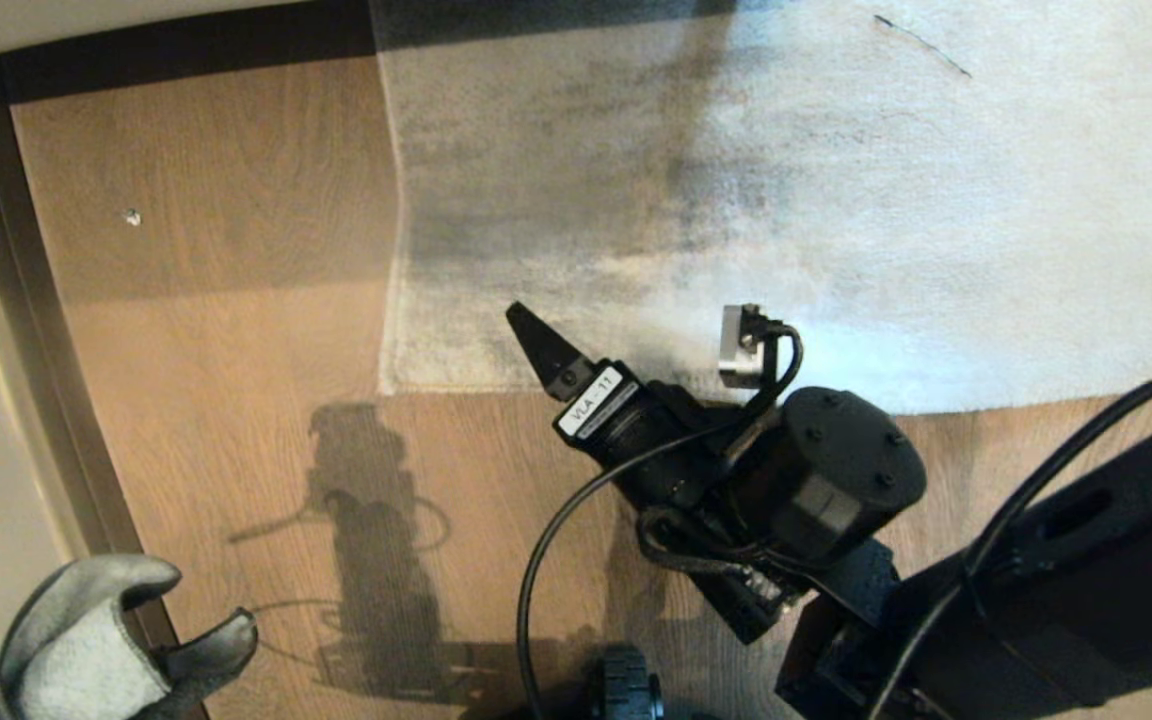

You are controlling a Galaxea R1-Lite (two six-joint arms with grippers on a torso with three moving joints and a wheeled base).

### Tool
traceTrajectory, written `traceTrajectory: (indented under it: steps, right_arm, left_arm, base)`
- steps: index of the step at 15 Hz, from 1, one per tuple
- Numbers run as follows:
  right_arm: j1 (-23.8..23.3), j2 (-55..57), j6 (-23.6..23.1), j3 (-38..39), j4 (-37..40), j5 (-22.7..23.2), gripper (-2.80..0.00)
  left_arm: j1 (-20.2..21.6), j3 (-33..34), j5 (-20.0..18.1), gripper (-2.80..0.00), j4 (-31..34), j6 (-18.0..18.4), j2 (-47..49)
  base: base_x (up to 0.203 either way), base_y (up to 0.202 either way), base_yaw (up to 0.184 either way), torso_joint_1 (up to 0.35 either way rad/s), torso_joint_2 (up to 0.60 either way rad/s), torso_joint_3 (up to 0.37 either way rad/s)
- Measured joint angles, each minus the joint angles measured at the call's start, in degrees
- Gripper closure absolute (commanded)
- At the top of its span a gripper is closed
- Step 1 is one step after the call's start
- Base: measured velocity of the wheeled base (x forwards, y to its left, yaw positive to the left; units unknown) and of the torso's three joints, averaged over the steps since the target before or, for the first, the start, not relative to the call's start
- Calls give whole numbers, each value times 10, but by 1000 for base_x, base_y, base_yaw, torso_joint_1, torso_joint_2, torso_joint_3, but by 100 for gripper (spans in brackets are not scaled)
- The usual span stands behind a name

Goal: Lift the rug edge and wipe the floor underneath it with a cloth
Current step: Lift up the carpet

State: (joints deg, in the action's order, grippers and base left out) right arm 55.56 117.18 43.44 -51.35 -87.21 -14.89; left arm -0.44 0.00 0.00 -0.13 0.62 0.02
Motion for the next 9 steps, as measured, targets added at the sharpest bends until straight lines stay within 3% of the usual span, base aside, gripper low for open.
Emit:
traceTrajectory:
  steps: [4, 9]
  right_arm:
    - [-6, 47, 5, -16, 0, -30, -280]
    - [-47, 82, 9, -58, 0, -32, -280]
  left_arm:
    - [0, 0, 0, 0, 0, 0, 0]
    - [0, 0, 0, 0, 0, 0, 0]
  base:
    - [0, 0, 0, 0, 0, 0]
    - [0, 0, 0, 0, 0, 0]
